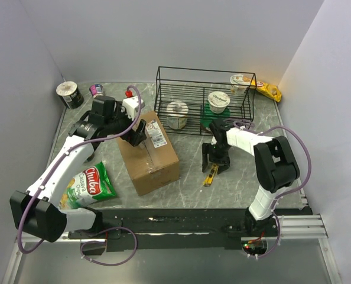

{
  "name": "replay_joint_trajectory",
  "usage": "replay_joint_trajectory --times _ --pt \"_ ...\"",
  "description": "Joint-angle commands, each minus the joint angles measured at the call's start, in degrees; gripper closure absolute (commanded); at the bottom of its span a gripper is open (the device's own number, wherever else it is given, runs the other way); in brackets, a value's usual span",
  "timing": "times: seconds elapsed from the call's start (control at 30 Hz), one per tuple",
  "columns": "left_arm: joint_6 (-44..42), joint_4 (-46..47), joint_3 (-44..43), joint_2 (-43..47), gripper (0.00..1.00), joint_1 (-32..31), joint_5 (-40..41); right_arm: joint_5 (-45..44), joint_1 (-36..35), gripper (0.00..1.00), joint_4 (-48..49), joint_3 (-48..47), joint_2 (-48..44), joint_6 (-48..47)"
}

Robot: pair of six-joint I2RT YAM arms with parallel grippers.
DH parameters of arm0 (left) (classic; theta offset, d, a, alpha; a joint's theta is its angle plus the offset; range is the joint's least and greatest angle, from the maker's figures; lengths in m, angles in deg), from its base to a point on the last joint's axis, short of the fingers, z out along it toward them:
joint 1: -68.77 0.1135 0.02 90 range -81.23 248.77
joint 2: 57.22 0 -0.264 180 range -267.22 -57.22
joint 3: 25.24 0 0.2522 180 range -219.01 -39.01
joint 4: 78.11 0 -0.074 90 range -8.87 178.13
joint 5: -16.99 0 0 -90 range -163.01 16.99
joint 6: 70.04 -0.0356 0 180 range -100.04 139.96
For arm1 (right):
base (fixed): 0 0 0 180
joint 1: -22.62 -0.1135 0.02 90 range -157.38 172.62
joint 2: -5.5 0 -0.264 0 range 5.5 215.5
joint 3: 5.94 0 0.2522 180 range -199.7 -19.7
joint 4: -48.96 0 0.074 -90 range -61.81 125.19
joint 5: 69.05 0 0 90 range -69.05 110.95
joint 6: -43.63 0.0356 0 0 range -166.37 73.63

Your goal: Unpack the express box

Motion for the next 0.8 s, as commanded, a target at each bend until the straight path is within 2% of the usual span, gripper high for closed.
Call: replay_joint_trajectory --times 0.0,0.07,0.1,0.27,0.47,0.5,0.7,0.77 --pt "0.41 0.36 -0.84 2.7 0.04 -0.2 0.53 -6.91 -1.35 0.26 -0.71 -1.21 3.72 3.7" --pt "0.23 0.36 -1.1 2.97 0.03 -0.2 0.88 -7.52 -1.87 0.29 -0.35 -2.26 4.43 1.59" --pt "-0.12 0.36 -1.01 2.97 0.04 -0.2 1.06 -7.52 -2.4 0.35 -0.27 -2.79 4.61 -1.9" --pt "-1.35 1.32 -0.13 3.58 0.04 -0.2 1.85 -6.3 -7.85 0.38 0.17 -4.99 3.73 -13.17" --pt "-3.19 1.94 -0.05 4.99 0.04 -0.2 1.5 -2.26 -9.44 0.1 1.58 -5.61 -2.4 -21.71" --pt "-3.81 2.03 -0.05 5.16 0.03 -0.2 1.5 -2.86 -9.52 0.01 2.71 -5.26 -3.9 -24.93" --pt "-6.79 3.61 -0.75 5.69 0.03 -0.2 0.88 -9.1 -7.07 0.0 6.4 -3.77 -16.82 -32.76" --pt "-7.15 5.53 -0.49 5.34 0.04 -0.2 1.58 -5.36 -5.75 0.0 9.74 -1.58 -21.64 -36.11"
